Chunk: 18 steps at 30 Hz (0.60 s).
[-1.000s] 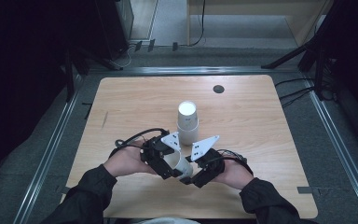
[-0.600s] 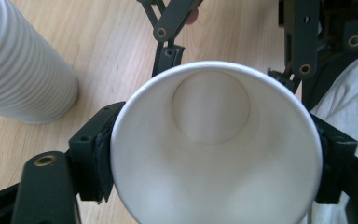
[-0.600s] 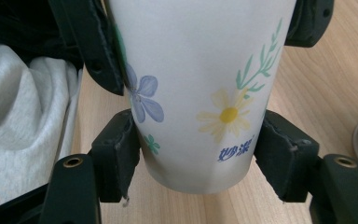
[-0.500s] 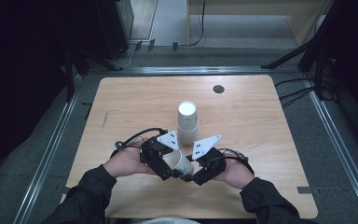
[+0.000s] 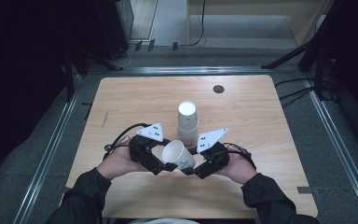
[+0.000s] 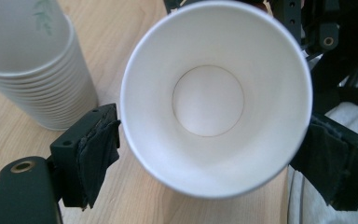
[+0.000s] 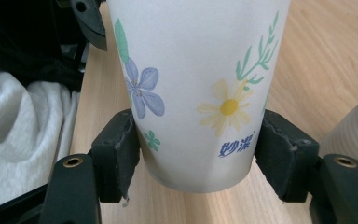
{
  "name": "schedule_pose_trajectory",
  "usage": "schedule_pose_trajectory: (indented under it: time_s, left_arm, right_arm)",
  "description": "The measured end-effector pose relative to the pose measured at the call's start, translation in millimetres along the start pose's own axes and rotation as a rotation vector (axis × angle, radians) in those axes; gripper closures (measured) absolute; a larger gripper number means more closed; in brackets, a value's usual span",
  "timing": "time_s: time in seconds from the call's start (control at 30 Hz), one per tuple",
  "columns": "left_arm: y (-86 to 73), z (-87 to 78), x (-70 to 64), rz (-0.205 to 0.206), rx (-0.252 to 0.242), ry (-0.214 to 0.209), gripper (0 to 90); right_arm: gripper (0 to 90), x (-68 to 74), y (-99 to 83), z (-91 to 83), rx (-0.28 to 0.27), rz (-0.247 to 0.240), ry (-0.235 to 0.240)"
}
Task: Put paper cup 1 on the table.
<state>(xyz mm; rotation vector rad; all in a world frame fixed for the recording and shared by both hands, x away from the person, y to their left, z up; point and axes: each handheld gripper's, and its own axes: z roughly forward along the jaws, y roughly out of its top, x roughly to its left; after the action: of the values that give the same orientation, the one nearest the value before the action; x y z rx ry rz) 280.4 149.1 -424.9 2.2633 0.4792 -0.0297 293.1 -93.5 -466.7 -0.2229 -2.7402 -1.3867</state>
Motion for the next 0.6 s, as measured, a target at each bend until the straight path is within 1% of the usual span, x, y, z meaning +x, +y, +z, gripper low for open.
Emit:
schedule_pose_trajectory:
  time_s: [0.03,0.07,0.13,0.17,0.2,0.23,0.27,0.3,0.33,0.37,0.4,0.43,0.47,0.57,0.6]
  left_arm:
    - [0.0,0.0,0.0,0.0,0.0,0.0,12.7]
    - [-2.4,-3.5,0.4,-0.022,-0.04,0.005,12.7]
    - [-5.2,-5.9,0.4,-0.053,-0.086,-0.001,12.8]
    - [-5.2,-5.9,0.4,-0.053,-0.086,-0.001,12.9]
    - [-7.6,-6.6,-0.1,-0.064,-0.109,0.001,13.0]
    - [-7.6,-6.6,-0.1,-0.064,-0.109,0.001,13.0]
    - [-9.5,-6.3,-1.8,-0.071,-0.125,0.014,13.0]
    - [-9.5,-6.3,-1.8,-0.071,-0.125,0.014,13.1]
    - [-10.3,-5.8,-2.4,-0.074,-0.137,0.018,13.1]
    - [-11.5,-5.3,-4.0,-0.085,-0.163,0.023,13.1]
    - [-11.9,-5.1,-4.5,-0.089,-0.175,0.019,13.4]
    - [-11.9,-5.1,-4.5,-0.089,-0.175,0.019,13.5]
    - [-12.2,-4.8,-6.0,-0.094,-0.193,0.018,13.6]
    - [-12.3,-4.4,-7.1,-0.1,-0.204,0.016,14.5]
    - [-12.5,-3.5,-7.5,-0.104,-0.209,0.007,14.5]
  right_arm:
    - [34.5,-0.7,0.9,-0.8,-0.007,0.002,0.001]
    - [34.5,-1.7,1.8,-1.0,-0.014,0.002,0.006]
    - [34.5,-3.0,3.7,-1.0,-0.022,-0.002,0.011]
    - [34.5,-3.0,3.7,-1.0,-0.022,-0.002,0.011]
    - [34.6,-3.9,5.6,-0.6,-0.034,-0.003,0.023]
    - [34.6,-3.9,5.6,-0.6,-0.034,-0.003,0.023]
    - [34.5,-4.3,7.7,0.2,-0.044,-0.003,0.033]
    - [34.6,-4.5,8.7,0.6,-0.051,-0.003,0.039]
    - [34.6,-4.5,8.7,0.6,-0.051,-0.003,0.039]
    - [34.5,-4.6,10.6,1.5,-0.058,-0.004,0.051]
    - [34.5,-4.8,11.4,1.9,-0.063,-0.006,0.056]
    - [34.5,-4.8,11.4,1.9,-0.063,-0.006,0.056]
    - [34.5,-4.6,12.9,2.6,-0.069,-0.002,0.063]
    - [34.5,-4.6,13.9,3.5,-0.069,0.001,0.073]
    - [34.5,-4.1,14.6,4.6,-0.069,0.0,0.079]
